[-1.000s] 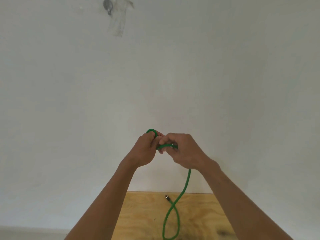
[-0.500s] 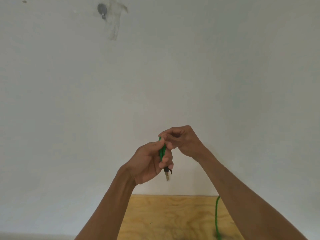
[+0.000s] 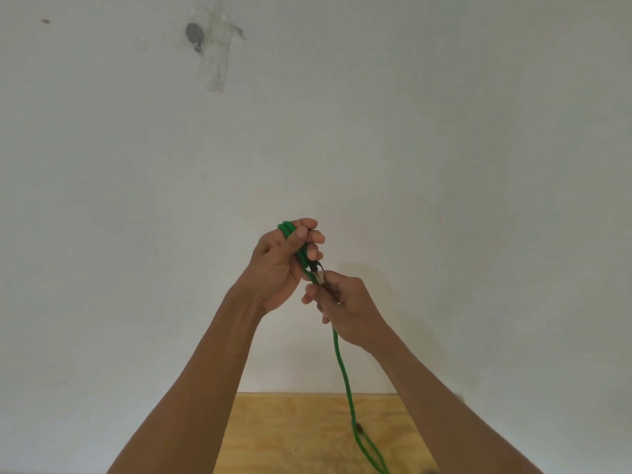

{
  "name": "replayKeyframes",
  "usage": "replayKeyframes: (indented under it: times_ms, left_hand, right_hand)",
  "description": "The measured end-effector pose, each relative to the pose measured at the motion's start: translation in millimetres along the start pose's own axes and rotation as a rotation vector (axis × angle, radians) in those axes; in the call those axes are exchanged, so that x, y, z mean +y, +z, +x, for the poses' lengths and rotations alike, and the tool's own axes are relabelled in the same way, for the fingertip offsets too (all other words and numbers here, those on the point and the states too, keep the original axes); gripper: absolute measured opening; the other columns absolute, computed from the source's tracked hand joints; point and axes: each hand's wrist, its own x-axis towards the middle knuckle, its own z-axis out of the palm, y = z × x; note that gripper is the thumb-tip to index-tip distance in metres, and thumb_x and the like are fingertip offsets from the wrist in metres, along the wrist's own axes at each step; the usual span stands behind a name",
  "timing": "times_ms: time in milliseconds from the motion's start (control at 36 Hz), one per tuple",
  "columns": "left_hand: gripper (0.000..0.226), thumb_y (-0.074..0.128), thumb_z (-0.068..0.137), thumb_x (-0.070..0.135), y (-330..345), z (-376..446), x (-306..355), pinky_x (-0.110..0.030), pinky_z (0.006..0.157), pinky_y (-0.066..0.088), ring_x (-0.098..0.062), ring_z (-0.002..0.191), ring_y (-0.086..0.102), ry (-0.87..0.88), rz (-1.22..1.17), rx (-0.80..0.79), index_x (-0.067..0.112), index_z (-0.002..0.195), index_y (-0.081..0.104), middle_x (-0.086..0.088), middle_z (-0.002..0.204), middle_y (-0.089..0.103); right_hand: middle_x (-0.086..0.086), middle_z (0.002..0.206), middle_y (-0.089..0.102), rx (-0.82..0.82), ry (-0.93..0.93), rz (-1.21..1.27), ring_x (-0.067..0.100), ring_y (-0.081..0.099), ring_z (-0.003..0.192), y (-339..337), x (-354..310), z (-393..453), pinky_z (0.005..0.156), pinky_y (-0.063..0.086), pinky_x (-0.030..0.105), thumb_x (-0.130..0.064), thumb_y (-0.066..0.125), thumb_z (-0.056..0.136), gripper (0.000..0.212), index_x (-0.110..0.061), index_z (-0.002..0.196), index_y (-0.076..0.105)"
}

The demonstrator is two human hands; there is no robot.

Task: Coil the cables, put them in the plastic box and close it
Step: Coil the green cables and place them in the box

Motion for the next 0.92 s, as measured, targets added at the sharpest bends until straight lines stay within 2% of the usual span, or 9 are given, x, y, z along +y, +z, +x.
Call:
replayKeyframes:
  times_ms: [194,306,389,472,556,611,694,833,917]
  left_hand:
    - [0.019,0.044,0.104,0.008,-21.5,7.2,12.4,-0.032,0.072,0.052,-0.015,0.065,0.058,0.084,0.297,0.12,0.003,0.109,0.062,-0.005,0.086,0.072]
    - [0.019,0.044,0.105,0.005,-32.0,-0.5,12.7,-0.035,0.068,0.05,-0.017,0.069,0.061,0.046,0.677,0.147,-0.001,0.11,0.061,-0.008,0.089,0.074]
    - [0.021,0.042,0.105,0.007,-33.4,-8.6,11.0,-0.03,0.068,0.052,-0.012,0.068,0.064,-0.04,0.851,0.113,0.002,0.102,0.062,-0.01,0.087,0.072]
    - [0.03,0.04,0.106,0.014,-33.6,-16.2,9.7,-0.043,0.069,0.05,-0.017,0.069,0.062,-0.117,0.951,0.053,0.006,0.088,0.063,-0.013,0.085,0.069]
    - [0.044,0.032,0.109,0.032,-31.5,-26.8,10.6,-0.041,0.07,0.047,-0.025,0.07,0.058,-0.286,0.751,0.002,0.002,0.094,0.06,-0.017,0.079,0.068]
    - [0.052,0.027,0.107,0.042,-27.7,-35.0,9.7,-0.035,0.066,0.046,-0.026,0.066,0.054,-0.379,0.575,-0.026,0.002,0.095,0.06,-0.017,0.072,0.064]
    - [0.053,0.031,0.105,0.046,-22.4,-45.0,5.7,-0.037,0.066,0.046,-0.024,0.057,0.05,-0.436,0.291,-0.04,0.005,0.092,0.061,-0.015,0.065,0.057]
    - [0.045,0.043,0.101,0.047,-16.4,-53.3,1.7,-0.036,0.065,0.049,-0.02,0.052,0.045,-0.442,0.023,-0.144,0.007,0.091,0.062,-0.009,0.056,0.053]
    - [0.037,0.046,0.1,0.038,-7.7,-55.9,-1.1,-0.034,0.065,0.05,-0.017,0.051,0.047,-0.419,-0.082,-0.228,0.007,0.092,0.063,-0.007,0.055,0.052]
  right_hand:
    - [0.004,0.086,0.076,0.044,0.002,0.012,0.01,0.057,0.056,5.2,-4.5,-1.9,0.057,0.055,0.028,-0.014,0.069,0.092,0.024,-0.009,0.115,0.071]
    - [-0.001,0.092,0.076,0.029,-0.119,-0.163,0.014,0.071,0.081,4.5,-13.7,2.6,0.075,0.057,0.022,-0.01,0.07,0.089,0.023,-0.016,0.111,0.072]
    - [-0.005,0.094,0.076,-0.031,-0.197,-0.27,0.002,0.071,0.085,-0.3,-28.2,10.7,0.077,0.053,0.014,-0.001,0.063,0.09,0.021,-0.014,0.105,0.071]
    - [-0.015,0.085,0.073,-0.041,-0.273,-0.428,0.005,0.068,0.076,-6.3,-34.2,25.9,0.075,0.057,0.034,-0.011,0.063,0.091,0.019,-0.029,0.097,0.068]
    - [-0.014,0.081,0.071,-0.03,-0.294,-0.427,0.016,0.066,0.072,-11.4,-42.2,37.5,0.072,0.055,0.046,-0.023,0.072,0.084,0.012,-0.032,0.088,0.066]
    - [-0.011,0.078,0.071,-0.055,-0.32,-0.371,0.022,0.063,0.066,-14.9,-50.7,41.4,0.067,0.054,0.047,-0.024,0.078,0.076,0.012,-0.029,0.08,0.069]
    - [-0.003,0.075,0.072,-0.121,-0.32,-0.183,0.034,0.058,0.06,-18.4,-55.1,46.7,0.059,0.048,0.044,-0.016,0.086,0.071,0.013,-0.016,0.077,0.074]
    - [0.009,0.077,0.073,-0.114,-0.22,0.049,0.037,0.058,0.065,-18.3,-35.7,50.5,0.065,0.047,0.036,-0.009,0.083,0.075,0.013,-0.003,0.085,0.077]
    - [0.004,0.079,0.074,-0.082,-0.165,0.158,0.023,0.062,0.073,-15.6,-19.5,41.9,0.066,0.048,0.033,-0.005,0.073,0.085,0.007,-0.004,0.09,0.077]
